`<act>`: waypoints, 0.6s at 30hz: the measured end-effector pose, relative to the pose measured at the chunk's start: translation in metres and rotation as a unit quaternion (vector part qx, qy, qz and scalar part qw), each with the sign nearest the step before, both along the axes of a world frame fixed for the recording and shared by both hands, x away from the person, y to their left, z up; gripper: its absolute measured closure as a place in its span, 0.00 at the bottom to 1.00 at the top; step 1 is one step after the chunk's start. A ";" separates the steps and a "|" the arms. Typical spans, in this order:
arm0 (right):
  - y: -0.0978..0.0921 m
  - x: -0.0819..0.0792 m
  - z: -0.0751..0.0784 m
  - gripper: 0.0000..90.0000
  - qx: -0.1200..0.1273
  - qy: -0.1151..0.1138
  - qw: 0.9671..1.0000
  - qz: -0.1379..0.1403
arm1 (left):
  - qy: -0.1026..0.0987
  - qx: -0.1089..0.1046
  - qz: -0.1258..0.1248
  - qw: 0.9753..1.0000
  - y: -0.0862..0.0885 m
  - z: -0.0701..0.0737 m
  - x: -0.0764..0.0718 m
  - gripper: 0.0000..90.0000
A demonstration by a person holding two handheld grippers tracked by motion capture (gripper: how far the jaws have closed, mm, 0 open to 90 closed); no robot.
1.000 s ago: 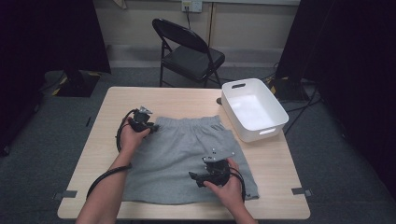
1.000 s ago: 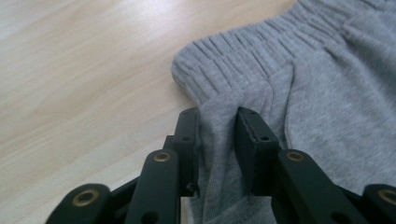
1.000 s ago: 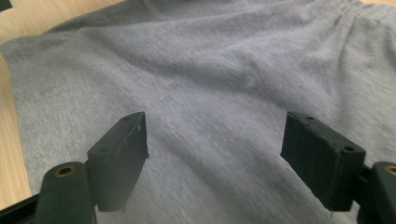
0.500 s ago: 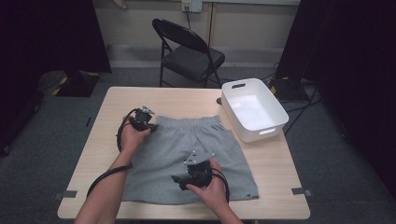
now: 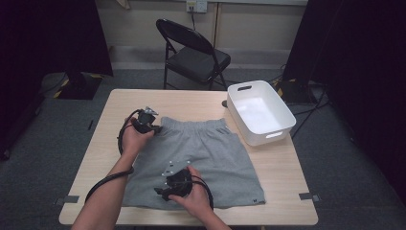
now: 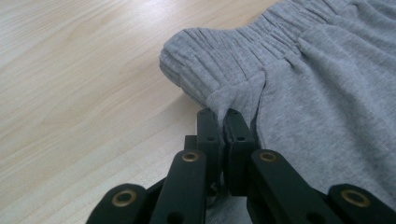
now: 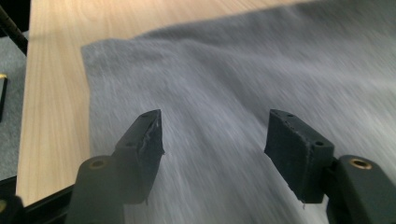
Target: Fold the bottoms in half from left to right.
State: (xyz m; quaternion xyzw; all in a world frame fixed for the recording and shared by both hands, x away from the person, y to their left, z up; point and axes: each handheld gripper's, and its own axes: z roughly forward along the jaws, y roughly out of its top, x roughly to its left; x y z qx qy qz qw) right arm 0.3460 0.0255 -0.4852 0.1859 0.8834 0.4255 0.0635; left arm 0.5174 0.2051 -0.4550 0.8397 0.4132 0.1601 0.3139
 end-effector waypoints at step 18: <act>-0.006 0.004 -0.007 0.97 -0.054 0.020 0.998 0.017 | -0.003 0.005 -0.005 1.000 -0.008 0.013 -0.005 0.98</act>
